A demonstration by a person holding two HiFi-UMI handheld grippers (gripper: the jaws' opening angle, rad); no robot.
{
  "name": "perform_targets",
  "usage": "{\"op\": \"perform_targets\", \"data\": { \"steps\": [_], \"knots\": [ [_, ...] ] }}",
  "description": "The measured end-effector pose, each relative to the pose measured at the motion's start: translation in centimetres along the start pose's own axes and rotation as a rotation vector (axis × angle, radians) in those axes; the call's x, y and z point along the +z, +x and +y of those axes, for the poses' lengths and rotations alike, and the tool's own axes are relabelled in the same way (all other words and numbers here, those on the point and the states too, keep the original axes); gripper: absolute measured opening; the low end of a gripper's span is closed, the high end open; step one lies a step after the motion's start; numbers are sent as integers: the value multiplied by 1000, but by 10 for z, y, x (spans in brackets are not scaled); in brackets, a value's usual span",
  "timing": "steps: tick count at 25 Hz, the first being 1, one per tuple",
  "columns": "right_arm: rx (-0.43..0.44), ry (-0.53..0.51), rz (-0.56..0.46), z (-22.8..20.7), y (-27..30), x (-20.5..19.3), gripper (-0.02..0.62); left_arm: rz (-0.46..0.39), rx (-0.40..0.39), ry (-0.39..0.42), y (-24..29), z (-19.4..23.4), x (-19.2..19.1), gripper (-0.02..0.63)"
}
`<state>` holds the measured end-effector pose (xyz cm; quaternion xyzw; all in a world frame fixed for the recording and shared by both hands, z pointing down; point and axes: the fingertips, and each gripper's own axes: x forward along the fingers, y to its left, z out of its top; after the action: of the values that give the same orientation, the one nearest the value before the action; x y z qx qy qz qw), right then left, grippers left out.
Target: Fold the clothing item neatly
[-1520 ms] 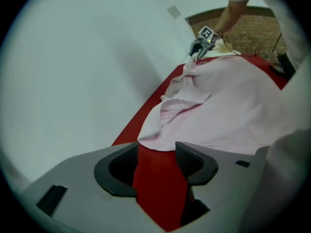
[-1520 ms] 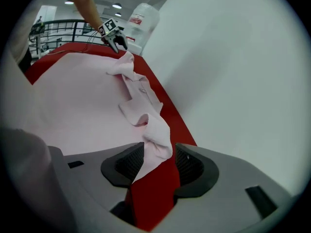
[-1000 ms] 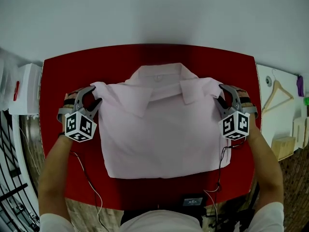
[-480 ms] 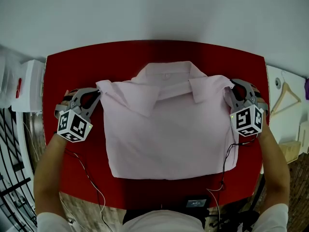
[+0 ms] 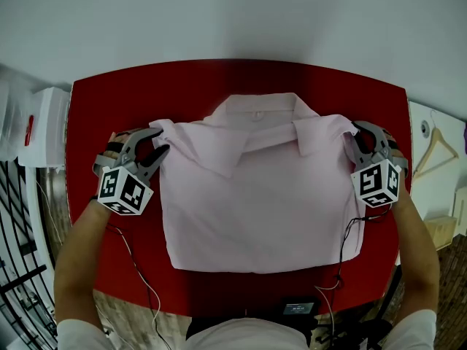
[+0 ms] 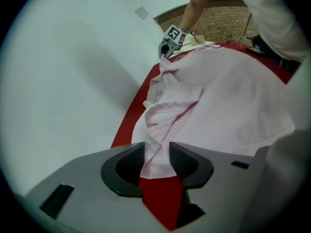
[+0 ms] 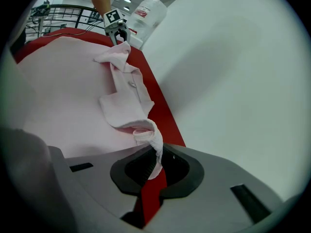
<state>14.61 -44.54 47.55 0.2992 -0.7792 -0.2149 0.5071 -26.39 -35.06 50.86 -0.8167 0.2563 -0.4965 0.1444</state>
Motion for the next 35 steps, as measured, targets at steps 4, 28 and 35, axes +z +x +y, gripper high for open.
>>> {"op": "perform_targets", "data": {
  "steps": [4, 28, 35],
  "knots": [
    [5, 7, -1, -1, 2, 1, 38, -20, 18, -45, 5, 12, 6, 140],
    [200, 740, 36, -22, 37, -47, 34, -106, -30, -1007, 8, 84, -79, 12],
    [288, 1028, 111, -16, 69, -60, 35, -54, -124, -1256, 34, 72, -101, 14]
  ]
}}
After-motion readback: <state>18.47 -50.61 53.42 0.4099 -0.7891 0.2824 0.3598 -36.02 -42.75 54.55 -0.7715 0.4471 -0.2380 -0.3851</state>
